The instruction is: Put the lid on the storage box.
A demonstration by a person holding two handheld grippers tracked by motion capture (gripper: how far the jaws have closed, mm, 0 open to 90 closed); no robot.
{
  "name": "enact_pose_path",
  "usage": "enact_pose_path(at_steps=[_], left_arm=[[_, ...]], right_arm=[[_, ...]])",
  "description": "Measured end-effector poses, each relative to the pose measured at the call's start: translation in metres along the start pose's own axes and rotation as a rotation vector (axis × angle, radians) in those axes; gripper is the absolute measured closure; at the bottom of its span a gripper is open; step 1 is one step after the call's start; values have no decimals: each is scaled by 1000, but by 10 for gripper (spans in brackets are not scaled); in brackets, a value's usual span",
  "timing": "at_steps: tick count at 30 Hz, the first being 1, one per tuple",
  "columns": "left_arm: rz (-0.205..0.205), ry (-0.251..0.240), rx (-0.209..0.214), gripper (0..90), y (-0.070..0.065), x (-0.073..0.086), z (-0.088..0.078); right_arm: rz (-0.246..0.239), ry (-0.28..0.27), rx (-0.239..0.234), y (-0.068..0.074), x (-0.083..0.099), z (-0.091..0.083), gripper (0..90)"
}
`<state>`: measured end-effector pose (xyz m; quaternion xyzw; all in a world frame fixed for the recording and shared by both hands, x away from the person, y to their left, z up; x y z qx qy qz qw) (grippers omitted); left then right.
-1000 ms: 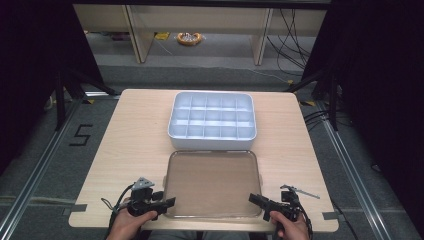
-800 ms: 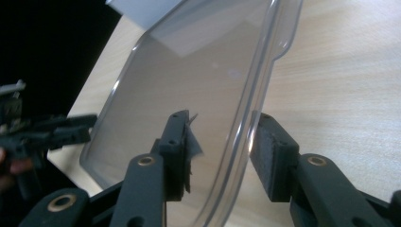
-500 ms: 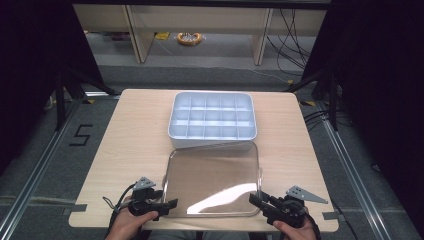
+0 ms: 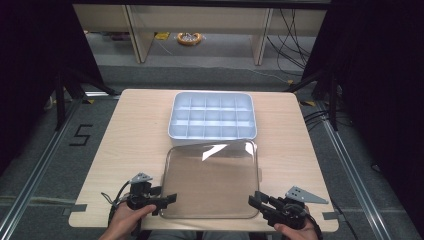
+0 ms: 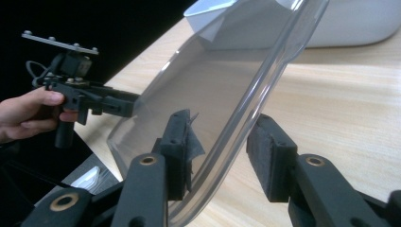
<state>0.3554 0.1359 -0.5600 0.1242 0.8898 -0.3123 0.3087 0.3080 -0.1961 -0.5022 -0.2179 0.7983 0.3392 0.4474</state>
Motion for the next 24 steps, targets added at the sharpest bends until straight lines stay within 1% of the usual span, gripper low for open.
enact_pose_path(at_steps=[1,2,3,4,5,6,7,9,10,11,12,13,14,15,16,17,18,19,20,21,22,23,24], left_arm=[[-7,0,8,236,0,0,0],[-29,5,22,248,2,-1,-1],[-46,6,32,262,3,-2,-2],[-58,4,40,263,4,-2,-2],[-72,2,46,262,4,-2,-2],[-72,2,46,263,4,-2,-2],[-67,4,45,263,4,-2,-2],[-67,7,44,261,4,-2,-3],[-73,7,45,261,3,-2,-3],[-85,9,55,253,3,-2,-3],[-84,11,55,249,4,-2,-3],[-89,9,58,249,4,-3,-3],[-91,13,60,250,5,-3,-3],[-108,24,94,296,3,-2,-3],[-122,52,126,328,4,0,-4],[-122,52,126,360,4,0,-4],[-122,59,120,384,5,1,-5],[-141,56,128,405,6,1,-6],[-141,56,128,424,6,1,-6],[-121,63,119,434,6,1,-8],[-121,63,119,433,6,1,-8],[-106,63,111,433,5,0,-8],[-57,62,85,434,1,-1,-10]], right_arm=[[-6,2,4,1,0,0,620],[-6,-4,-9,1,-1,0,620],[-17,2,2,0,0,0,620],[-20,0,-15,1,0,-1,620],[-28,-4,-14,0,0,-1,620],[-28,-4,-14,0,0,-1,620],[-16,-4,-29,3,-1,-2,621],[-35,21,-18,2,0,-4,621],[-35,21,-18,2,0,-4,621],[-44,18,-18,1,0,-4,621],[-42,-5,-26,1,-1,-3,621],[-44,-1,-35,2,-1,-4,622],[-51,-1,-26,2,0,-4,626],[-30,5,-31,4,2,-3,644],[-42,15,-24,2,3,-4,647],[-29,15,-27,1,4,-3,649],[26,37,-14,2,6,-4,647],[-11,19,-11,-4,6,-2,647],[-11,19,-11,-4,6,-2,647],[18,36,-7,-6,9,-2,646],[18,27,-12,-8,10,0,647],[18,27,-12,-8,10,0,647],[35,41,-5,-10,12,0,649]])
Point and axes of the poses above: each handheld gripper's, and its own axes: z roughly forward along the jaws, x roughly out of its underside, y roughly to its left, the point moved 7 cm from there along z, roughly forward along the jaws, and after that the axes turned 5 degrees about -z, right-handed, at the moved point
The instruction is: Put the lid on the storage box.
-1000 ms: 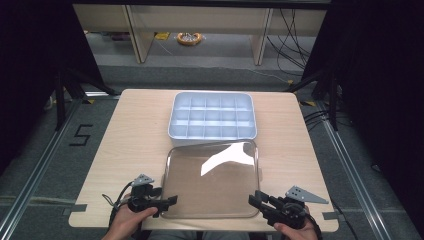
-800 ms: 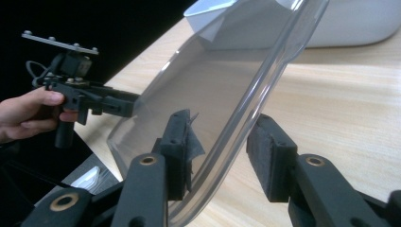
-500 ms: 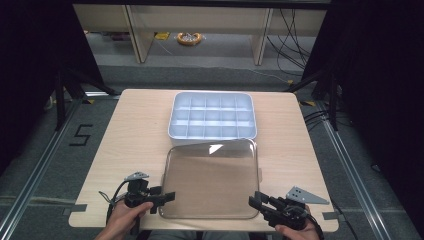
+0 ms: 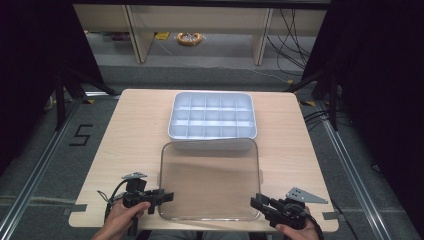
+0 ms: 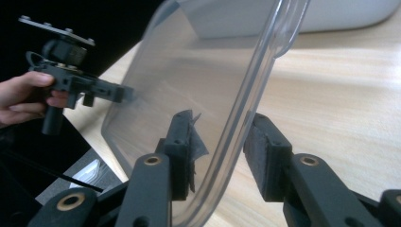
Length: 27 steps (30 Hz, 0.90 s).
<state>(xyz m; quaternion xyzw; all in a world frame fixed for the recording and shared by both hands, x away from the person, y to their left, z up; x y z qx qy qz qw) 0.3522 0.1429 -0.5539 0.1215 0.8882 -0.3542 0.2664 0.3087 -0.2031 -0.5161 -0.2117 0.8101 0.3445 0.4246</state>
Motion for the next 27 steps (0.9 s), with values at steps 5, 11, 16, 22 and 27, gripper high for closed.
enact_pose_path(at_steps=[5,11,16,22,27], left_arm=[[69,15,-62,475,0,-1,-3],[126,-8,-90,594,3,-2,-9],[99,-41,-50,639,4,-4,-9],[113,-106,-39,705,-1,-8,-13],[119,-130,-51,717,-4,-9,-14]], right_arm=[[66,33,15,-1,5,1,647],[90,72,50,-7,10,4,627],[59,85,83,-12,11,5,613],[18,116,140,-16,13,4,609],[-7,151,171,-18,14,4,608]])
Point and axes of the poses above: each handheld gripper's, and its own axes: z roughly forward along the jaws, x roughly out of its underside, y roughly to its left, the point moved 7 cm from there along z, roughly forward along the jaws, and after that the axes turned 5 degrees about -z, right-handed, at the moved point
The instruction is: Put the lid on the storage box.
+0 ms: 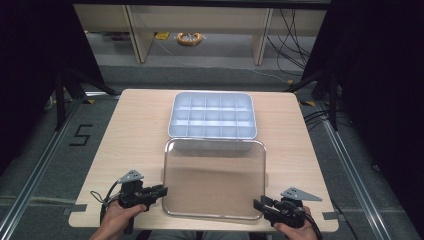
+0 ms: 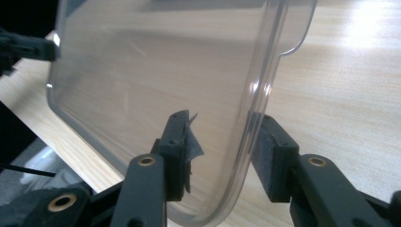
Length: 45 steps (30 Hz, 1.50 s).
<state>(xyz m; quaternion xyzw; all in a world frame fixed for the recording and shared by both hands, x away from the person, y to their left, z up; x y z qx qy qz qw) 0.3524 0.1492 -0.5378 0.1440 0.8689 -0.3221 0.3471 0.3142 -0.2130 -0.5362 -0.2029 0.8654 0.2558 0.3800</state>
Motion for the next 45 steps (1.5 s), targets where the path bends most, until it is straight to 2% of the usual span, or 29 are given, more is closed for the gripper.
enact_pose_path(at_steps=[1,5,7,8,10,12,13,14,15,17,19,20,21,24,26,27,29,30,31,32,33,35,36,37,38,39,41,42,45], left_arm=[[9,3,-5,717,0,0,-1],[26,-5,-19,717,-3,-1,-2],[31,-7,-26,716,-4,-2,-2],[28,-18,-32,714,-5,-4,-1],[27,-16,-32,713,-5,-5,-1],[31,-20,-38,713,-3,-8,-1],[24,-22,-46,713,-3,-9,-1],[20,-25,-50,713,-2,-10,-1],[15,-29,-51,713,-1,-14,0],[11,-36,-54,713,0,-16,0],[12,-44,-54,714,1,-23,-1],[21,-58,-59,714,2,-30,-2],[30,-63,-62,714,2,-34,-2],[37,-66,-63,713,3,-41,-1],[33,-78,-70,713,3,-56,-1],[29,-92,-74,713,3,-61,0],[31,-98,-71,713,3,-66,0],[31,-101,-70,711,3,-72,0],[26,-114,-75,711,3,-83,0],[26,-114,-75,710,3,-83,0],[29,-127,-85,708,4,-94,1],[28,-135,-90,708,4,-100,1],[25,-142,-93,708,5,-106,2],[23,-152,-100,708,8,-117,4],[23,-152,-100,708,8,-117,4],[10,-155,-106,709,11,-129,6],[5,-163,-108,709,13,-135,8],[2,-163,-122,709,15,-140,9],[-24,-176,-130,704,21,-161,17]], right_arm=[[14,5,4,1,0,1,606],[-8,10,30,-2,-3,2,605],[17,0,21,1,-5,2,606],[-17,-2,57,-4,-10,3,606],[1,-17,45,-2,-13,4,606],[-16,-15,69,-5,-19,4,608],[40,-17,52,0,-21,4,610],[24,-17,73,-3,-23,5,609],[-9,-45,56,-4,-31,6,607],[7,-57,60,-3,-34,7,606],[-15,-54,64,-6,-40,8,603],[31,-51,65,-2,-45,9,602],[-20,-66,73,-7,-50,10,602],[-24,-78,74,-8,-58,11,602],[-42,-93,88,-12,-71,11,602],[5,-86,86,-8,-75,11,601],[-2,-95,86,-10,-80,11,600],[-31,-108,91,-13,-85,12,599],[-6,-111,95,-14,-95,14,597],[-6,-111,95,-14,-95,14,597],[-42,-130,102,-21,-106,17,594],[-44,-128,111,-23,-110,18,594],[-17,-125,114,-22,-115,20,594],[-11,-135,113,-24,-124,23,593],[-11,-135,113,-24,-124,23,593],[-14,-140,122,-27,-133,26,592],[-12,-151,120,-27,-139,27,592],[-33,-151,128,-30,-144,28,590],[-26,-167,123,-35,-162,34,585]])
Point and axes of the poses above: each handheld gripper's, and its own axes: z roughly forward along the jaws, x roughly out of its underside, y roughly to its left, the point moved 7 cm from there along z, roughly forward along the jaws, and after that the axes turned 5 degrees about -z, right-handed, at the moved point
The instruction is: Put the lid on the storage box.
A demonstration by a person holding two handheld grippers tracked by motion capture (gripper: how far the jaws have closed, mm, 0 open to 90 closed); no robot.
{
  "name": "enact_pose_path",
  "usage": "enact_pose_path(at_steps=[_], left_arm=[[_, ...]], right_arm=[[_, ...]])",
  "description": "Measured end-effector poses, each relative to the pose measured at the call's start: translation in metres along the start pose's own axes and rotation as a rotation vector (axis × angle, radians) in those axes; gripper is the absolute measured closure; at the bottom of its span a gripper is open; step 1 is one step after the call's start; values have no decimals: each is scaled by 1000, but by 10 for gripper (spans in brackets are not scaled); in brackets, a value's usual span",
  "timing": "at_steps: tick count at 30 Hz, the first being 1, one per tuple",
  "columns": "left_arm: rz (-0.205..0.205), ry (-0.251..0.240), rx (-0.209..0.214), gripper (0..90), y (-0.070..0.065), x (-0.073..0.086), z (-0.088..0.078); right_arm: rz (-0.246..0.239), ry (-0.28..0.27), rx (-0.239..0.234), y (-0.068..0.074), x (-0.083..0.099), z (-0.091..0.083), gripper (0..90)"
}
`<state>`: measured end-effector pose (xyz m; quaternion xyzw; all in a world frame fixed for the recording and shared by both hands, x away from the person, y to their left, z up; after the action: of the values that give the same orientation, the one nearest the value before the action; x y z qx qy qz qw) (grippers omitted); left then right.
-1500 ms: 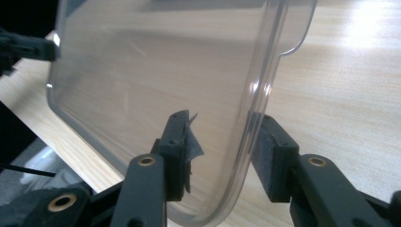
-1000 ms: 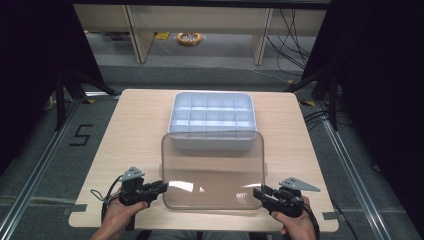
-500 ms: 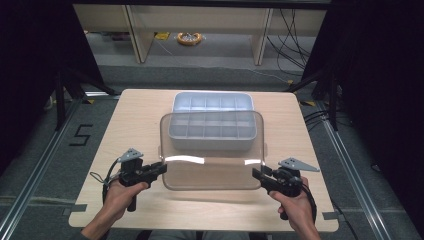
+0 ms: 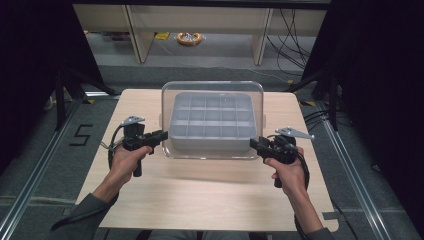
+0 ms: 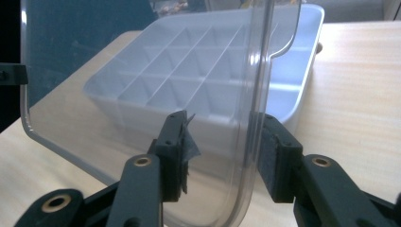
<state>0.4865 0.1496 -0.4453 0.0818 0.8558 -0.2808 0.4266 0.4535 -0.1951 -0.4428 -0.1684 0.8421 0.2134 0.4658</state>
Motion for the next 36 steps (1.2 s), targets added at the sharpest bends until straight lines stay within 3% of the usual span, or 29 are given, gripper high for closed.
enact_pose_path(at_steps=[1,2,3,10,13,16,17,19,20,23,24,25,27,28,29,32,36], left_arm=[[0,0,0,703,0,0,0],[-3,7,-8,703,2,-10,8],[-7,7,-14,702,3,-14,12],[-24,4,-42,689,7,-37,32],[-39,12,-71,684,14,-47,43],[-53,9,-82,677,16,-51,48],[-63,7,-82,678,18,-54,53],[-51,20,-89,678,20,-53,54],[-66,20,-95,677,20,-53,59],[-60,41,-102,675,22,-50,62],[-66,42,-101,676,23,-49,64],[-69,51,-103,675,24,-48,66],[-85,59,-107,666,27,-46,70],[-87,62,-107,665,28,-45,70],[-89,64,-106,665,28,-45,71],[-95,67,-105,664,29,-45,71],[-107,72,-108,660,30,-44,73]], right_arm=[[3,-5,8,-2,-4,3,585],[33,1,13,-2,-9,5,585],[9,-10,20,-7,-13,8,586],[24,-22,41,-18,-34,20,587],[74,-7,55,-20,-40,31,588],[38,-1,62,-27,-42,39,587],[56,-12,50,-28,-43,42,585],[69,-3,51,-29,-42,44,584],[125,7,47,-29,-40,49,580],[87,4,55,-37,-39,54,576],[143,14,56,-35,-37,56,576],[100,6,59,-40,-37,58,576],[156,22,46,-38,-35,61,575],[140,16,58,-39,-34,63,575],[164,27,52,-38,-34,63,575],[142,22,52,-40,-33,64,573],[153,21,56,-40,-33,66,573]])
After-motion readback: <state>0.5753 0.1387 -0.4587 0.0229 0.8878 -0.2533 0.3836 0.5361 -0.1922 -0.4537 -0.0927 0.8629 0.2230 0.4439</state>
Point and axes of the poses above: each handheld gripper's, and its own axes: z roughly forward along the jaws, x roughly out of its underside, y roughly to its left, the point moved 7 cm from there along z, roughly forward along the jaws, and after that the axes turned 5 degrees about -z, right-handed, at the moved point
